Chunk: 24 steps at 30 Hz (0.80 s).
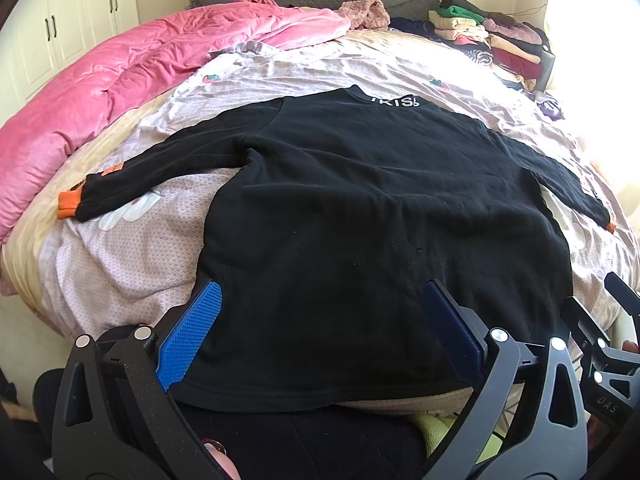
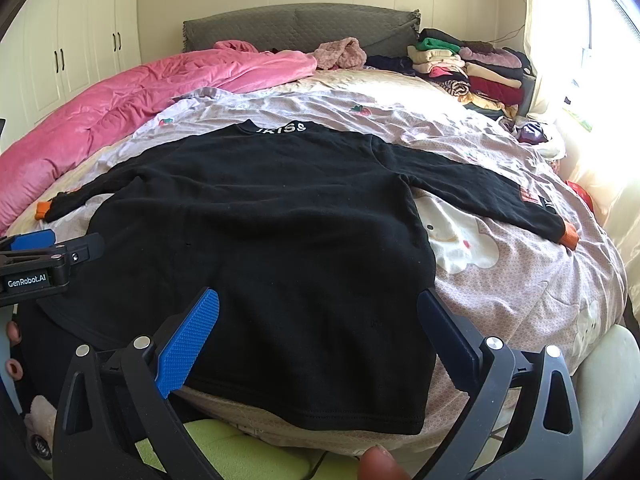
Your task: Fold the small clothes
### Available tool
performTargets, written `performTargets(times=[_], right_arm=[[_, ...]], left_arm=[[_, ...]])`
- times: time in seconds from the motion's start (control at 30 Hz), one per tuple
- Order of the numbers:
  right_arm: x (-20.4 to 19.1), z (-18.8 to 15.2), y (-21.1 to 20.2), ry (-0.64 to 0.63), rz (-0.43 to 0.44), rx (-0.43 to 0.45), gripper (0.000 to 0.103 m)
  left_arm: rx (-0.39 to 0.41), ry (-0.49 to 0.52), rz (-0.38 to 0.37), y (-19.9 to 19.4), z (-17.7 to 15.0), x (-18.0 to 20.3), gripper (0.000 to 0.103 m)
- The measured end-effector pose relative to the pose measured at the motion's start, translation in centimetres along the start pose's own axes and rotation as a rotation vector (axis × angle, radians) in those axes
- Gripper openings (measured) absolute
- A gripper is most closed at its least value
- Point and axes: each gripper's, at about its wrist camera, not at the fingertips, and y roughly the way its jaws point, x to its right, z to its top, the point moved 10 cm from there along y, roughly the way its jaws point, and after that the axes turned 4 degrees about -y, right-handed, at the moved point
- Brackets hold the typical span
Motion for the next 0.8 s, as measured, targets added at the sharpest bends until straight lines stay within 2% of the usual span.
performTargets(times=[0.8], right_arm=[[-0.02, 0.07, 0.00, 0.000, 0.000, -0.002, 0.099]], left_arm=[[0.002, -0.002, -0.001, -0.10, -0.05, 0.02, 0.094]])
